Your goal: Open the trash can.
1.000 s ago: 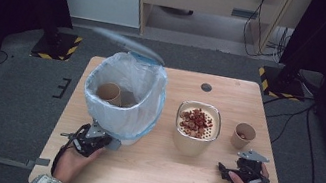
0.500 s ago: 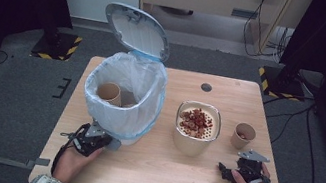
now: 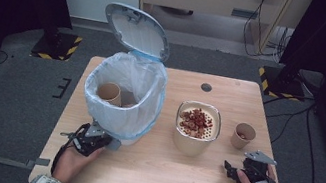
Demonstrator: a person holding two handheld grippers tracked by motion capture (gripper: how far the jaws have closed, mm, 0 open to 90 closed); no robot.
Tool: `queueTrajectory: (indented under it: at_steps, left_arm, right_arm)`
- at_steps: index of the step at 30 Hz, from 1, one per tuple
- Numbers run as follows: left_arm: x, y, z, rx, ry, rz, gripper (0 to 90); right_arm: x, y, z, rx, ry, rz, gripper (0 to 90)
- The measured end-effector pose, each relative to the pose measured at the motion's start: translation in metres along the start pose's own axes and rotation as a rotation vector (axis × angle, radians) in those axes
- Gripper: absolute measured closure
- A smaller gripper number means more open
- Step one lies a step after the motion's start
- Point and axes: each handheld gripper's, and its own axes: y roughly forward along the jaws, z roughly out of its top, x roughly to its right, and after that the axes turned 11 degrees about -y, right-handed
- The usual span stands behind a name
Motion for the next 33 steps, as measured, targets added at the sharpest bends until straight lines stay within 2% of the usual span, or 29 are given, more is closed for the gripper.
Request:
queueTrajectory:
  at_steps: [8, 10, 16, 17, 20, 21, 27, 33]
  left_arm:
    - [-0.001, 0.0, 0.0, 0.0, 0.0, -0.005, 90.0]
    - [0.0, 0.0, 0.0, 0.0, 0.002, -0.002, 90.0]
    - [0.0, 0.0, 0.0, -0.001, 0.004, -0.001, 90.0]
    - [0.0, 0.0, 0.0, -0.001, 0.004, 0.0, 90.0]
    - [0.0, 0.0, 0.0, -0.001, 0.004, 0.0, 90.0]
    - [0.0, 0.0, 0.0, -0.001, 0.004, -0.001, 90.0]
    - [0.0, 0.0, 0.0, -0.001, 0.006, 0.001, 90.0]
    - [0.0, 0.0, 0.0, -0.001, 0.004, 0.0, 90.0]
  right_arm:
    - [0.008, -0.001, 0.002, 0.031, 0.023, -0.057, 5.9]
    - [0.011, 0.0, 0.003, 0.057, 0.064, -0.067, 6.0]
    - [0.017, 0.001, 0.007, 0.095, 0.087, -0.106, 6.5]
    - [0.018, 0.001, 0.01, 0.121, 0.091, -0.125, 6.5]
    - [0.019, 0.002, 0.014, 0.134, 0.094, -0.144, 6.5]
    - [0.018, 0.004, 0.017, 0.137, 0.098, -0.169, 6.8]
    - [0.016, 0.007, 0.019, 0.143, 0.103, -0.17, 6.1]
    - [0.019, 0.009, 0.02, 0.147, 0.134, -0.164, 5.7]
